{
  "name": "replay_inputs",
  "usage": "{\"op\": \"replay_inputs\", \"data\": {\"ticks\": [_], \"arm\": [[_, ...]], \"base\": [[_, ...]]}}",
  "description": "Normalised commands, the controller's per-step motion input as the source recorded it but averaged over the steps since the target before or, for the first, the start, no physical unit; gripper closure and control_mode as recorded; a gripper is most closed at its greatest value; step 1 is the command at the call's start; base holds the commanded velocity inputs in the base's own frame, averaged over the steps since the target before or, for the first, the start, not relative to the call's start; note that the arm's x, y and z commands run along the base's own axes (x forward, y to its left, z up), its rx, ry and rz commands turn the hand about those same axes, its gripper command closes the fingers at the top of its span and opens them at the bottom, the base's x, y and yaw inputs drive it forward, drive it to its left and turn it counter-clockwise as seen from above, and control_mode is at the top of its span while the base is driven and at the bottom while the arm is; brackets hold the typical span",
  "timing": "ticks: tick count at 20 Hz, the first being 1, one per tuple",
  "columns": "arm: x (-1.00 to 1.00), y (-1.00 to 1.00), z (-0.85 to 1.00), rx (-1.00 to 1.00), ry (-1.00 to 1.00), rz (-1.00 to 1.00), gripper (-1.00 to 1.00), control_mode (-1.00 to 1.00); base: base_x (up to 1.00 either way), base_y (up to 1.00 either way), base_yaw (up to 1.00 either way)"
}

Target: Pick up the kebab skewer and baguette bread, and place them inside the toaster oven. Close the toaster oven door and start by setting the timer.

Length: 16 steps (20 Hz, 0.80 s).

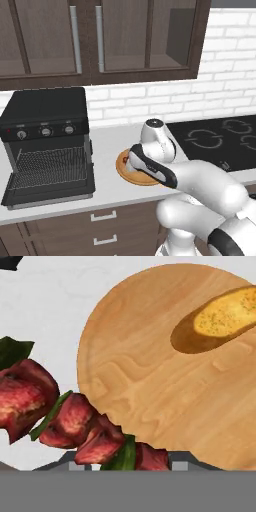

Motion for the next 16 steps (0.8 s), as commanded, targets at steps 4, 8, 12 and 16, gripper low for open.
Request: {"op": "replay_inputs", "data": {"ticks": [4,8,12,16], "arm": [[-0.39,0.73,0.96,0.00,-0.03,0.02,1.00,-1.00],[-0.19,0.76,0.68,0.00,-0.22,0.00,1.00,-1.00],[-0.04,0.76,0.68,0.00,-0.11,0.00,1.00,-1.00],[0.04,0.84,0.84,-0.08,0.17,-0.04,1.00,-1.00]], "base": [[0.00,0.00,0.00],[0.00,0.00,0.00],[0.00,0.00,0.00],[0.00,0.00,0.00]]}}
